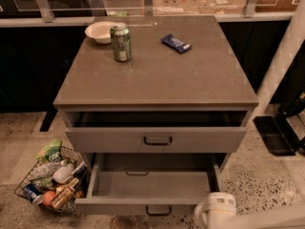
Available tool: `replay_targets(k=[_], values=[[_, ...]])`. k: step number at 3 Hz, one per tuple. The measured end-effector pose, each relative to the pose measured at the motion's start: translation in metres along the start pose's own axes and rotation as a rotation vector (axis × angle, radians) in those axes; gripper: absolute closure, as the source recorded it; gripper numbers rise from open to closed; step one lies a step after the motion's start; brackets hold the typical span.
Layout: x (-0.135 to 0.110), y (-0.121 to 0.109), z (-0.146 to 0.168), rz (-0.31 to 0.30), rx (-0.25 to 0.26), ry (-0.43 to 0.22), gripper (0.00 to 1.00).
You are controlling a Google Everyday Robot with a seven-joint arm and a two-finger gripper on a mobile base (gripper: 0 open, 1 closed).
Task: Close middle drawer
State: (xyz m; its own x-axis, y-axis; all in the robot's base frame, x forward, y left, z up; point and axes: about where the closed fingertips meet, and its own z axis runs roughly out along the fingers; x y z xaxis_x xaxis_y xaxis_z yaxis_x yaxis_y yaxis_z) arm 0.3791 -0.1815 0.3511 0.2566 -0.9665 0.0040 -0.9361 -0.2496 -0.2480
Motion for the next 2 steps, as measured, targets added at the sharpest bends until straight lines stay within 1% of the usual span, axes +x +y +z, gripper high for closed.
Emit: replay_targets(k=[1, 2], values=[[-0.001, 0.001, 0.0, 0.0, 0.0, 0.0, 1.0], [0.015, -0.047, 0.023, -0.013, 0.084, -0.029, 1.0]])
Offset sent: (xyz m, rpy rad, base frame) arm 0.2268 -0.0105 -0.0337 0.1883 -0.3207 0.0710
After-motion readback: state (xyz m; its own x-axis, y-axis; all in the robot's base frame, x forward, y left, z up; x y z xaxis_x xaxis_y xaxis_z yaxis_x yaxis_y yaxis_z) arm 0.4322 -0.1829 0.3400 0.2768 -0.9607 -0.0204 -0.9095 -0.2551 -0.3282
